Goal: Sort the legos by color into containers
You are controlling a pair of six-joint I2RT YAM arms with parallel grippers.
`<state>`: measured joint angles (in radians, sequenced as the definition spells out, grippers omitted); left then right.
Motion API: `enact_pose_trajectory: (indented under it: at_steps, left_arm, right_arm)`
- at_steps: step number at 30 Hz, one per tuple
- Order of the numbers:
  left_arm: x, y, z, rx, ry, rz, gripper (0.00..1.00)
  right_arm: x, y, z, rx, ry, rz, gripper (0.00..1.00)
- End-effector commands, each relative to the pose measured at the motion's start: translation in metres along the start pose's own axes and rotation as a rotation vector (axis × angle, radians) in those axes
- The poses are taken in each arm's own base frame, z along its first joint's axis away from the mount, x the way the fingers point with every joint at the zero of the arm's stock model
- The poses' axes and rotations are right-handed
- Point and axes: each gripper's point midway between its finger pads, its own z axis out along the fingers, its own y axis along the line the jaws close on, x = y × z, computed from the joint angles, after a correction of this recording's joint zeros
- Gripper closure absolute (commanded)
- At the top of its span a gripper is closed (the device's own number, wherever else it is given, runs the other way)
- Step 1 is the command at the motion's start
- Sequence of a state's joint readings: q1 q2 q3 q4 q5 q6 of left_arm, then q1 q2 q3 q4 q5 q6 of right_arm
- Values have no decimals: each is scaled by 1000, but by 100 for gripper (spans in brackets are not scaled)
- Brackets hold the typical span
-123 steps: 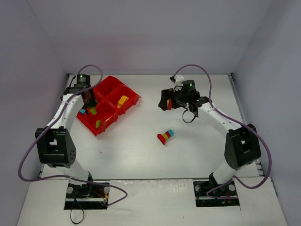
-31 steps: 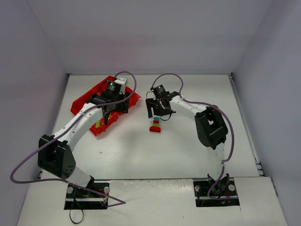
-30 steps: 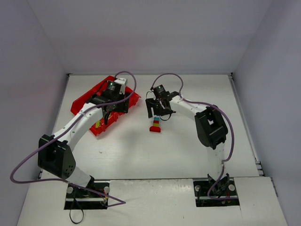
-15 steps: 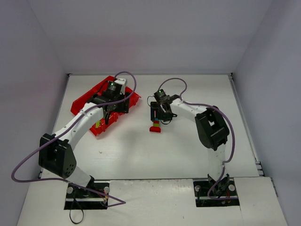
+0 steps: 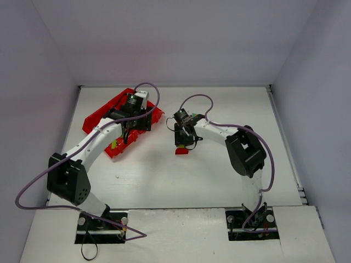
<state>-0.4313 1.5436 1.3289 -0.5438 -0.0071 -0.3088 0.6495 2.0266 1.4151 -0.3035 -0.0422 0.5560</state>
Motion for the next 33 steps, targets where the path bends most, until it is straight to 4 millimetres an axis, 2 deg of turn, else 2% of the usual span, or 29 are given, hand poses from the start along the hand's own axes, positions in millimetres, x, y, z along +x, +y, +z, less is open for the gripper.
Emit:
enact_pose_trajectory:
  at_steps: [1,4,8,9,10,11,12,13,14,15,16,17,18,19,23,27,33]
  left_arm:
    - [-30,-10,-9,29,-77,-29,43]
    - [-34,-18,-8,66,-77,-33,43]
    - [-47,-30,-13,126,-98,-32,43]
    - [-51,-34,-14,147,-104,-30,43]
    - [-60,-43,-18,189,-113,-30,43]
    - [-64,-47,-20,210,-119,-30,43]
    - [-69,-52,-21,234,-125,-33,43]
    - [-72,-56,-21,257,-125,-36,43]
    - [-83,-68,-28,327,-146,-30,42]
    - [-87,-74,-31,362,-153,-29,42]
    - [-90,-78,-30,387,-151,-37,36]
    - [-99,-87,-38,443,-169,-38,35]
    - [-102,-92,-38,473,-165,-54,35]
    - [-112,-99,-46,534,-190,-53,35]
    - [-124,-119,-54,680,-194,-79,34]
    - [-130,-138,-63,809,-189,-91,34]
    - [-136,-150,-56,886,-173,-124,34]
  right_arm:
    - [-15,-3,-20,18,-67,-23,84]
    - [-28,-6,-23,27,-112,-87,99]
    - [-64,9,-47,-55,-253,-261,100]
    - [-76,12,-62,-66,-310,-353,100]
    - [-82,13,-69,-70,-347,-393,100]
    - [-97,19,-81,-91,-425,-424,100]
    - [-104,29,-103,-146,-491,-521,100]
    - [-104,29,-108,-155,-531,-569,100]
    - [-121,36,-136,-183,-649,-590,100]
    - [-123,37,-145,-196,-687,-615,100]
    - [-119,38,-148,-220,-707,-671,100]
    - [-125,41,-165,-239,-762,-695,100]
    - [-124,43,-170,-257,-776,-738,100]
    - [-123,45,-178,-274,-793,-756,100]
    - [-120,46,-194,-393,-822,-768,100]
    - [-123,45,-199,-410,-837,-777,100]
    - [-122,42,-202,-397,-847,-784,100]
